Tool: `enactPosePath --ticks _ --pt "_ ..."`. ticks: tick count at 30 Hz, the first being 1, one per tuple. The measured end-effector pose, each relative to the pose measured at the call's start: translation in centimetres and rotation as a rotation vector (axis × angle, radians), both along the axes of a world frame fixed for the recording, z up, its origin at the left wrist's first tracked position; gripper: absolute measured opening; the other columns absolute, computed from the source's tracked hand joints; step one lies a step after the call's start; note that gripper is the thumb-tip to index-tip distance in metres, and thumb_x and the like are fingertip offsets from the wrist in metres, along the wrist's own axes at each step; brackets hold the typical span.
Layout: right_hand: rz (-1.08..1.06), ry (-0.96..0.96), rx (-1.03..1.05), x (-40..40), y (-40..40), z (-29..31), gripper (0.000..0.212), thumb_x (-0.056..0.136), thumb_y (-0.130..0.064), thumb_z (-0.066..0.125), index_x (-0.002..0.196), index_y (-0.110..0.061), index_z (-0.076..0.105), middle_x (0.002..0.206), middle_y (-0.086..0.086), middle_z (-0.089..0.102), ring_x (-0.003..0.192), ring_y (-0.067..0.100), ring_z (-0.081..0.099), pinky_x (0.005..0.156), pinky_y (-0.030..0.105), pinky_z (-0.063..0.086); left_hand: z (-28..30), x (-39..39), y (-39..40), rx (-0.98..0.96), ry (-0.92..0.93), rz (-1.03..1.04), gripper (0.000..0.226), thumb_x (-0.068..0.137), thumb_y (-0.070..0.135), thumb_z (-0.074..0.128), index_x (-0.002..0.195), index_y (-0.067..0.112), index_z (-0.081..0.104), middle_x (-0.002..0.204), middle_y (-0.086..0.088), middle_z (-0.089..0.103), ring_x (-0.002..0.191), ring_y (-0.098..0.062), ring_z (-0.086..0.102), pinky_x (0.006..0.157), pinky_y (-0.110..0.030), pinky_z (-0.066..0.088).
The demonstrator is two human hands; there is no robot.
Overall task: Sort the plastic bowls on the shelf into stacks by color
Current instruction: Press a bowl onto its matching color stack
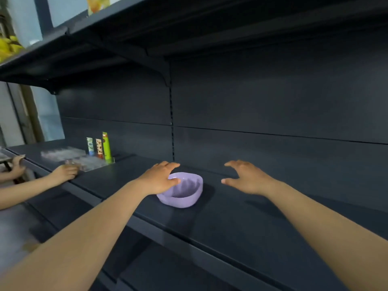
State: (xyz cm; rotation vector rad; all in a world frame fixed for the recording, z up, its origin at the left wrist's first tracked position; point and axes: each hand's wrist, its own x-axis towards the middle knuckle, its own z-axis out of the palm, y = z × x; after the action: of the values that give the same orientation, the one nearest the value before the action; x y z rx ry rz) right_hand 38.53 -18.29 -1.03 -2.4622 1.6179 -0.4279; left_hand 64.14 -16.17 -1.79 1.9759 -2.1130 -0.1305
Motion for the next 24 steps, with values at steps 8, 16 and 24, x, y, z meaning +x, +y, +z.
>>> enactPosePath --ticks 8,16,24 --pt "-0.177 -0.558 0.313 8.5 -3.0 -4.8 0.075 0.089 -0.045 0.057 0.15 -0.023 0.02 0.152 0.0 0.031 0.135 0.019 0.038 0.1 0.027 0.033 -3.7 4.1 -6.0 0.137 0.41 -0.025 0.066 0.092 0.043 0.052 0.149 0.032 0.019 0.156 0.004 0.02 0.142 -0.017 0.026 0.113 -0.031 0.026" --pt "-0.316 -1.075 0.314 14.4 -2.4 -8.0 0.034 0.094 -0.003 0.04 0.085 -0.033 0.053 0.098 -0.016 0.06 0.091 -0.003 0.054 0.083 0.022 0.04 -7.8 4.9 -8.6 0.236 1.057 -0.055 0.058 0.091 0.015 0.056 0.143 0.03 0.034 0.14 0.009 0.044 0.124 -0.012 0.041 0.097 -0.025 0.033" --pt "-0.492 -1.321 0.213 13.0 -1.0 -8.3 0.052 0.098 -0.007 0.036 0.145 -0.03 0.031 0.141 -0.007 0.041 0.118 0.013 0.041 0.103 0.029 0.035 -7.0 1.5 -7.8 0.221 1.168 -0.114 0.048 0.086 0.001 0.055 0.125 0.028 0.047 0.117 0.007 0.055 0.105 -0.015 0.049 0.074 -0.022 0.041"
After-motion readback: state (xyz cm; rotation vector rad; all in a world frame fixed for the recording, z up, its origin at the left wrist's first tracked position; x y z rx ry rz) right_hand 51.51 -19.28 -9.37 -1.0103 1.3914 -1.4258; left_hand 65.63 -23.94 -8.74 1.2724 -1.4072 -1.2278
